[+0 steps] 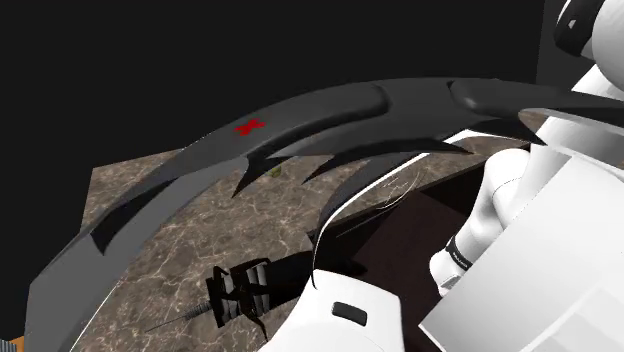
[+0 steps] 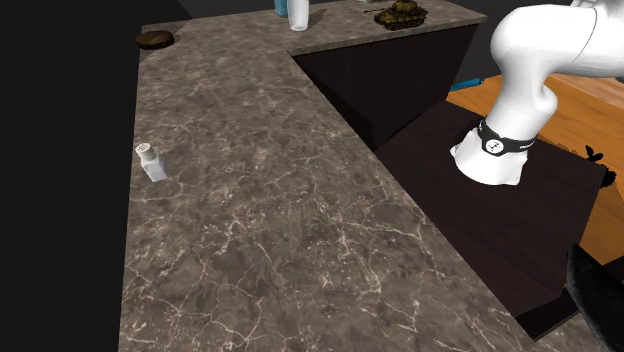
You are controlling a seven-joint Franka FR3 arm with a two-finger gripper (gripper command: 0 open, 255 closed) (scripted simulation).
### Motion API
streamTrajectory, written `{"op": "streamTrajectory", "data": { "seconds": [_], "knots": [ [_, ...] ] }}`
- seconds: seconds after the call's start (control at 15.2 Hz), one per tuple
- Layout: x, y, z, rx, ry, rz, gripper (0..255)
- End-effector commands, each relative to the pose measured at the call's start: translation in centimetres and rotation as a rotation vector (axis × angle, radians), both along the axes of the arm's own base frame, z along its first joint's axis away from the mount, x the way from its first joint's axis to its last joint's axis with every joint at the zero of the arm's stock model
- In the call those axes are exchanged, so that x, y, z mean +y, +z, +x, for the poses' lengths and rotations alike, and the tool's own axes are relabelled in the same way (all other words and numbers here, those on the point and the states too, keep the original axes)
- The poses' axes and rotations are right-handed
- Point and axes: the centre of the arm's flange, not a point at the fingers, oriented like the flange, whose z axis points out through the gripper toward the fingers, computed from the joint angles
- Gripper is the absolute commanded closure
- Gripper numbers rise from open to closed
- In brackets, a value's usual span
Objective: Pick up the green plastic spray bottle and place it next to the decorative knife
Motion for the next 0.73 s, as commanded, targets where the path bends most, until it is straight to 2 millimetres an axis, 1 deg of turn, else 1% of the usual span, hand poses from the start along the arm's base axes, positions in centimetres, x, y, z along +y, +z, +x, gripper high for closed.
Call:
{"op": "streamTrajectory", "data": {
  "seconds": [0.0, 0.53, 0.59, 0.66],
  "knots": [
    [0.0, -1.1, 0.0, 0.0, 0.0, 0.001, 255],
    [0.0, -5.3, 0.0, 0.0, 0.0, 0.001, 255],
    [0.0, -5.7, 0.0, 0.0, 0.0, 0.001, 255],
    [0.0, -5.7, 0.0, 0.0, 0.0, 0.001, 255]
  ]
}}
